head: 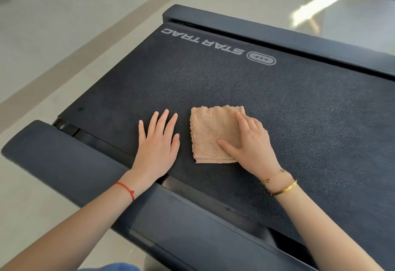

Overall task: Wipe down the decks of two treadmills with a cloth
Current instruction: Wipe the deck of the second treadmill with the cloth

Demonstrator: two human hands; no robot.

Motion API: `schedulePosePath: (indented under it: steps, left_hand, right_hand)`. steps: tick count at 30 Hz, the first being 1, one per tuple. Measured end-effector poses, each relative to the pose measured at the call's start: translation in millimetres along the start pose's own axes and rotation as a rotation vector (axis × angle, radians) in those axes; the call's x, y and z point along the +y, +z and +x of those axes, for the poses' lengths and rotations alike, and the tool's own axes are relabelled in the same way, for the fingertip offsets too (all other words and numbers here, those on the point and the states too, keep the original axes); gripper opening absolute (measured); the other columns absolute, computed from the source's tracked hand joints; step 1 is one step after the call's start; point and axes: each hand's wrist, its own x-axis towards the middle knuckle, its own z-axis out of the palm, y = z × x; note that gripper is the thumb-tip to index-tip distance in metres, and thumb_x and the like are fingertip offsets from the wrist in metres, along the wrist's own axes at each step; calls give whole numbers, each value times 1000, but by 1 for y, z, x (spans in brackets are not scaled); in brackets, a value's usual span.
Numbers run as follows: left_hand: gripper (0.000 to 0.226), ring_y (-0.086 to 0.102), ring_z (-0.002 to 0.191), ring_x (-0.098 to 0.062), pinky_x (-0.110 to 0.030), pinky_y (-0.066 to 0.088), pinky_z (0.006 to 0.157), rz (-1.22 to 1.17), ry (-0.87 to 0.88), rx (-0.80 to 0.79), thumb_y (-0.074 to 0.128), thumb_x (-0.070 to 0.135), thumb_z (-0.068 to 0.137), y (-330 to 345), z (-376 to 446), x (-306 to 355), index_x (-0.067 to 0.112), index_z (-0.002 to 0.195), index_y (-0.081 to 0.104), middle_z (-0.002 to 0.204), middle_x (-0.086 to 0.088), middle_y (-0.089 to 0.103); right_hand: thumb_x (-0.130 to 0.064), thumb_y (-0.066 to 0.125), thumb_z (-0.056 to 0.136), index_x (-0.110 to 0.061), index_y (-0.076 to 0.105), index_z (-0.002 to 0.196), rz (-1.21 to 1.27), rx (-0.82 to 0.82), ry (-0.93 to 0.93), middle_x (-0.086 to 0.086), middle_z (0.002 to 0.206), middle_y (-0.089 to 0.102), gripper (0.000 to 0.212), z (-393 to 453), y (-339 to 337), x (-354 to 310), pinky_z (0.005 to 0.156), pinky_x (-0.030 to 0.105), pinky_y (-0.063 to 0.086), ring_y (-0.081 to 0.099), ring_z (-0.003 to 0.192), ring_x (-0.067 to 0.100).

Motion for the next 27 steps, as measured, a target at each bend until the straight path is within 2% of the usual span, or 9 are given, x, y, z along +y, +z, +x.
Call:
schedulePosePath:
  steps: [3, 7, 10, 12, 15, 18, 24, 27]
  left_hand:
    - [57, 2, 153, -22, -56, 4, 122, 4, -2, -3, 22, 37, 104, 1, 0, 0, 23, 159, 13, 166, -1, 11]
    - [58, 2, 153, -23, -56, 6, 122, 4, -1, -4, 21, 37, 103, 1, 0, 0, 23, 159, 14, 166, -1, 11]
    - [57, 4, 153, -23, -56, 6, 122, 1, -4, -1, 23, 37, 103, 1, 0, 0, 23, 158, 15, 166, -2, 13]
    - [57, 4, 153, -23, -56, 7, 122, -7, -6, -1, 24, 37, 103, 1, 1, 0, 23, 158, 16, 165, -2, 13]
    - [56, 4, 153, -22, -55, 6, 122, -28, -9, -1, 26, 37, 104, 0, 0, 0, 24, 158, 18, 165, -1, 14]
    - [54, 7, 153, -20, -54, 7, 122, -63, -6, 15, 31, 35, 104, -4, -2, -1, 23, 156, 24, 164, 0, 19]
    - [46, 24, 149, -18, -48, 16, 123, -139, -16, 59, 39, 31, 103, -15, -14, -6, 20, 147, 44, 156, 1, 37]
    - [41, 35, 144, -19, -45, 21, 121, -164, -35, 86, 44, 27, 102, -25, -19, -11, 17, 141, 53, 149, -1, 47]
  right_hand:
    - [-57, 64, 85, -17, 33, 151, -18, 51, -19, 1, 148, 43, 84, -1, 0, -4, 106, 38, 31, 38, 129, 23]
    - [-49, 68, 85, -12, 43, 143, -33, 64, -38, 5, 121, 52, 73, 0, 2, -10, 99, 36, 36, 45, 110, 26]
    - [-41, 73, 85, -8, 54, 130, 49, 48, -13, 7, 113, 53, 59, 4, 4, -10, 98, 31, 35, 46, 107, 25]
    - [-35, 76, 83, -8, 60, 119, 139, 41, 18, 6, 108, 57, 48, 6, 3, -11, 91, 27, 34, 50, 105, 24]
    - [-28, 75, 81, -10, 66, 101, 194, 30, 27, 4, 98, 64, 28, 7, 5, -15, 83, 27, 37, 56, 99, 23]
    - [-25, 74, 78, -13, 68, 94, 231, 48, 30, 0, 93, 66, 21, 8, 4, -19, 80, 27, 39, 58, 95, 21]
    - [-25, 75, 76, -18, 67, 93, 284, 48, -21, -4, 91, 65, 20, 6, -2, -33, 75, 23, 34, 56, 91, 18]
    - [-24, 75, 77, -18, 67, 92, 310, 24, -25, -5, 89, 64, 18, 5, -4, -43, 76, 25, 39, 57, 89, 16]
